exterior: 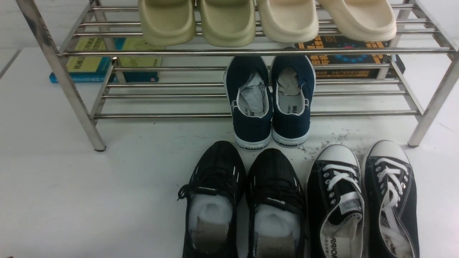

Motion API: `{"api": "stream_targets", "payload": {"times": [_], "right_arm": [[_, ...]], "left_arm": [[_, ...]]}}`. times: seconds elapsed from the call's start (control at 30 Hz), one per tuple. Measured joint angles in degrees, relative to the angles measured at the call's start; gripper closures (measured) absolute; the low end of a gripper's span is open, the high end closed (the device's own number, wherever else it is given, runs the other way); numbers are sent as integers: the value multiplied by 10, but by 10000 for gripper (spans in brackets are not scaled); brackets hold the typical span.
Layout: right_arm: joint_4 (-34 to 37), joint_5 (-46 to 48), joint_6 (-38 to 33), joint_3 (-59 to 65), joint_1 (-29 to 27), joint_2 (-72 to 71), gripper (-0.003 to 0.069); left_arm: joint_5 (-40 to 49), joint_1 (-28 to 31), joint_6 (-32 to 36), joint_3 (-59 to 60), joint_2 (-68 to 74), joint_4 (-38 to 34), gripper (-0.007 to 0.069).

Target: Take the shoes off the shelf with your hand on the white table.

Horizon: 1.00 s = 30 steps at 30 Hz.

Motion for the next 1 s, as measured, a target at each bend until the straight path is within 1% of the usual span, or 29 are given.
{"api": "stream_targets", "payload": {"times": [0.53, 1.0], "right_arm": [[0, 0, 0, 0, 0, 0, 613], [0, 0, 0, 0, 0, 0, 594]], "left_arm": [[0, 0, 0, 0, 0, 0, 385], [-1, 0, 0, 0, 0, 0, 385]]}}
